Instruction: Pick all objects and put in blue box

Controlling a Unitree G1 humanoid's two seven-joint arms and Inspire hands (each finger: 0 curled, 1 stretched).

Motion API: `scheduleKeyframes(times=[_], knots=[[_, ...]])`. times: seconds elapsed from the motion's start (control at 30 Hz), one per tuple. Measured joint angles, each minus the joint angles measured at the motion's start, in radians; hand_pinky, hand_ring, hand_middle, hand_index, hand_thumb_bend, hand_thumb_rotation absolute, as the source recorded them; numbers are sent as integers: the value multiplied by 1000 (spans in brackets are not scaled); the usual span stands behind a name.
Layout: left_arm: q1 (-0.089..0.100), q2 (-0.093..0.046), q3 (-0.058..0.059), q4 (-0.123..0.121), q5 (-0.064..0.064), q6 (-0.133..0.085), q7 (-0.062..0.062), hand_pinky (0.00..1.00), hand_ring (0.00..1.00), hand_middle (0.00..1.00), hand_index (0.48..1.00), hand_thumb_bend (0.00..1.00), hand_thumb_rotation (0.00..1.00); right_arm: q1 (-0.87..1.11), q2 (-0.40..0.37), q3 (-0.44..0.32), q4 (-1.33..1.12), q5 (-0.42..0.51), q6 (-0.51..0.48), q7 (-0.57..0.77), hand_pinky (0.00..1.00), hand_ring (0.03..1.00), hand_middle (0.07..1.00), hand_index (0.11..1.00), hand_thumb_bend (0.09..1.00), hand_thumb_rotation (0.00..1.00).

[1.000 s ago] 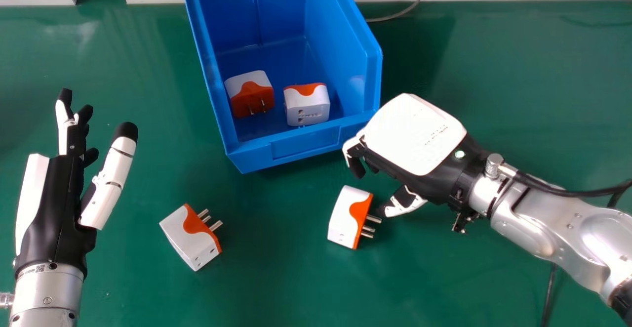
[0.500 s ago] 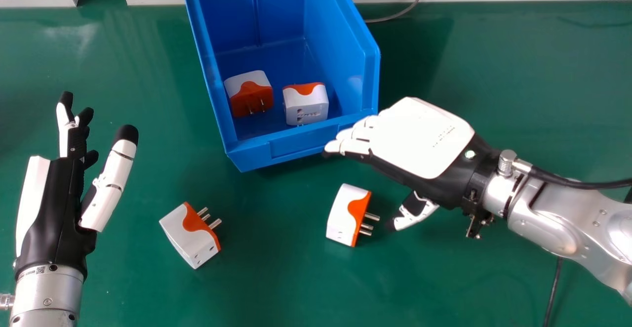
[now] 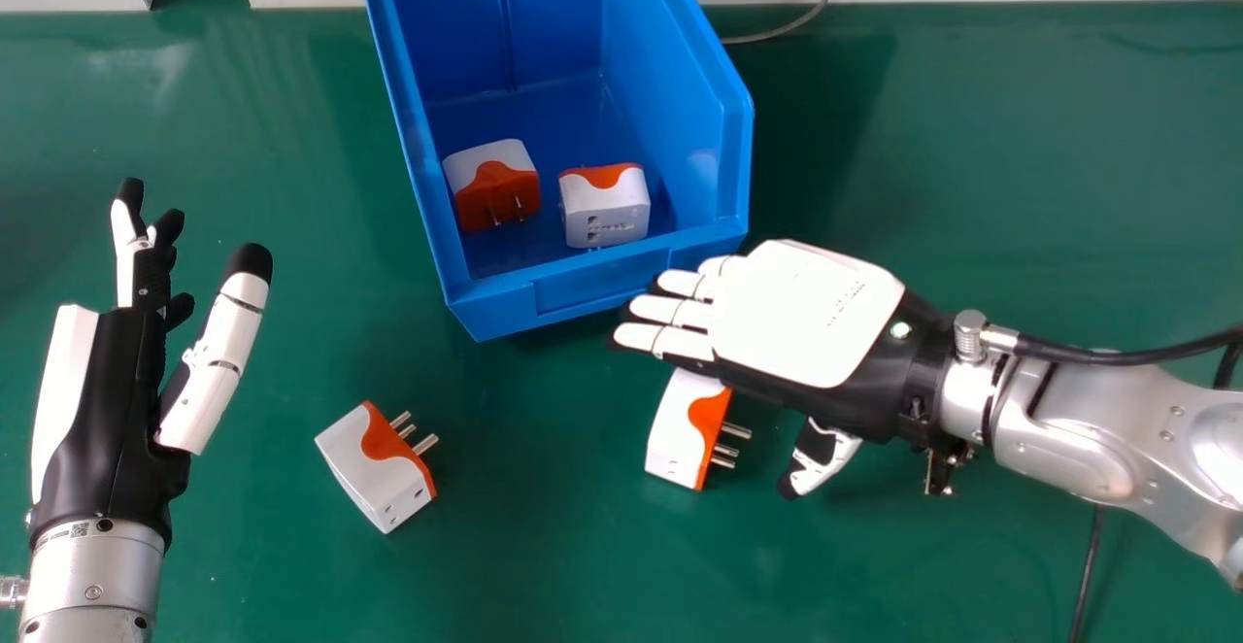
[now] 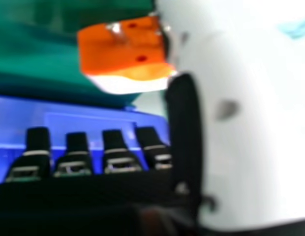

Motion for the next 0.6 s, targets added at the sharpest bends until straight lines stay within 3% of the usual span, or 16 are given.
scheduleKeyframes(times=[0.23,0.4,0.47,0.53,0.57,0.6], knots=[[0,0,0,-7,0,3,0,927,988,986,987,448,869,-38,61,72,105,-82,-25,-22,939,979,962,921,533,37],[4,-1,-1,-16,1,8,2,927,988,986,987,442,869,-124,102,124,235,-135,-69,-139,907,943,917,869,427,15],[6,-1,-2,-23,1,16,2,927,988,986,987,443,869,-160,115,153,299,-159,-90,-198,833,886,857,793,479,9],[8,-1,-2,-28,1,23,2,927,988,986,987,443,869,-187,129,180,362,-180,-101,-273,833,886,857,793,479,9],[8,-1,-2,-29,2,24,1,927,988,986,987,444,869,-201,136,193,393,-191,-108,-315,785,848,817,732,485,33],[8,-1,-2,-31,1,25,1,927,988,986,987,444,869,-212,143,206,423,-201,-110,-359,785,848,817,732,485,33]])
